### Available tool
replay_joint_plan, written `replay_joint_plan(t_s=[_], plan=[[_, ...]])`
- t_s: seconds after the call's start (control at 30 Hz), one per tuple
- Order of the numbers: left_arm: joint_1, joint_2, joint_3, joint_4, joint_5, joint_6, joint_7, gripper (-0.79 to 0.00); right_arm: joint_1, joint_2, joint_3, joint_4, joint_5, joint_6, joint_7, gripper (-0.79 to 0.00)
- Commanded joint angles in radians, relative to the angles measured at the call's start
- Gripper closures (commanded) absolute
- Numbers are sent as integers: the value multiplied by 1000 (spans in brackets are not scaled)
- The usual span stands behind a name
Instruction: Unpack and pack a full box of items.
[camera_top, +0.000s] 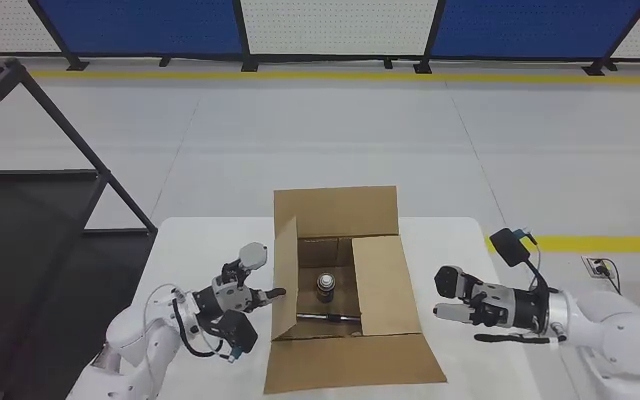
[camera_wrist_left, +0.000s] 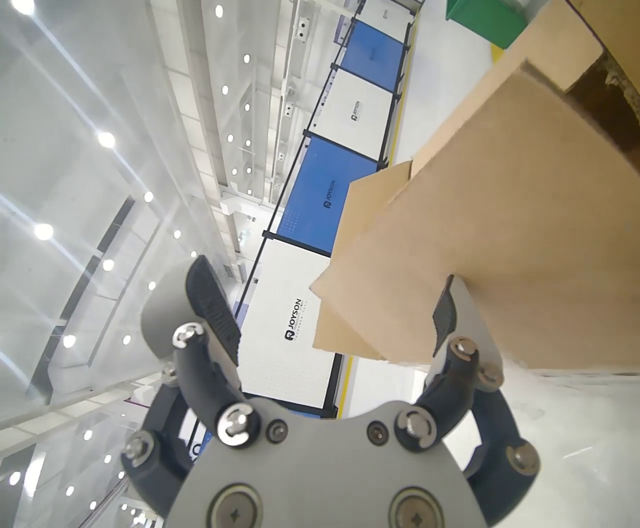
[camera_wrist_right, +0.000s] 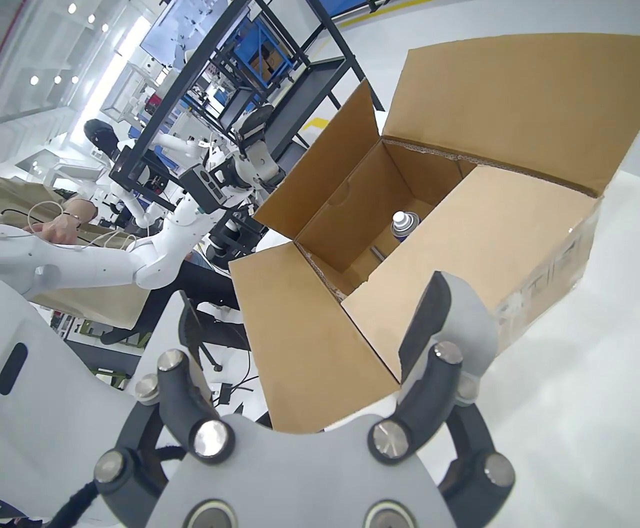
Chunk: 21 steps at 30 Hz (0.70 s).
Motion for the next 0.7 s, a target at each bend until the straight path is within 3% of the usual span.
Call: replay_joint_plan(t_s=[0.0,0.67], plan=[[-23,-4,33,23,9,-1,-10,-785,1,2,-5,13,5,-8,7,-785],[-175,-46,243,119,50,-4,-95,-785,22,22,-20,118,60,-62,42,-785]])
